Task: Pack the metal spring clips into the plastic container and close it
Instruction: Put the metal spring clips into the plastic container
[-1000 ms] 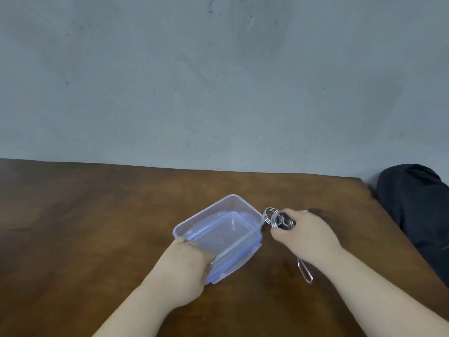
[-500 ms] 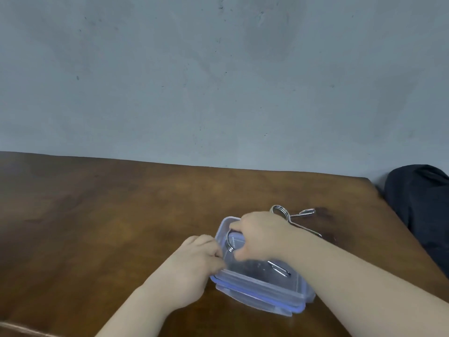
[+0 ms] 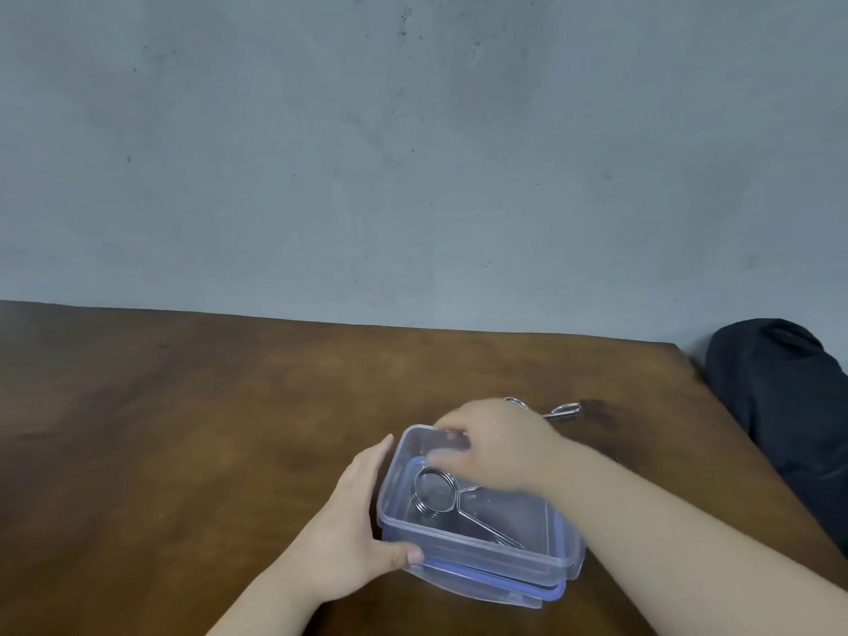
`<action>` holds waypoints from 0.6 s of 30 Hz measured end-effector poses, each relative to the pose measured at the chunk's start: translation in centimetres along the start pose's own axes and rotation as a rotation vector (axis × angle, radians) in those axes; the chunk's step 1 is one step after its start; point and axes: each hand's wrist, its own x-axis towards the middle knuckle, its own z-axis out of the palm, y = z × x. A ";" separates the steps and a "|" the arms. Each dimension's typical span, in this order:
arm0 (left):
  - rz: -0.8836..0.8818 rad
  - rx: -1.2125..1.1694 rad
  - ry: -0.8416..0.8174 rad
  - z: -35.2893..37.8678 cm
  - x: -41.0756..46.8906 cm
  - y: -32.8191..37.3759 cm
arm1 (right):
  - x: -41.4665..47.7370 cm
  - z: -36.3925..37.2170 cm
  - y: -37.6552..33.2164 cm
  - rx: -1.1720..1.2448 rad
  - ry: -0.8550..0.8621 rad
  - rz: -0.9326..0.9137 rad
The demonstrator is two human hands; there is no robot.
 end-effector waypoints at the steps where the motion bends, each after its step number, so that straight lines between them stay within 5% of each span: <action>1: -0.020 -0.029 -0.007 0.2 0.3 -0.1 | 0.2 -0.9 1.2 0.074 0.071 0.074; 4: -0.081 -0.055 -0.051 1.1 1.0 -0.8 | 0.7 -2.3 5.3 0.122 0.144 0.258; 8: -0.005 -0.006 -0.038 1.6 1.7 -1.3 | 2.0 -0.9 10.1 -0.011 -0.078 0.345; 18: 0.101 0.045 -0.023 1.9 2.7 -0.9 | 4.7 1.8 13.2 -0.038 -0.194 0.285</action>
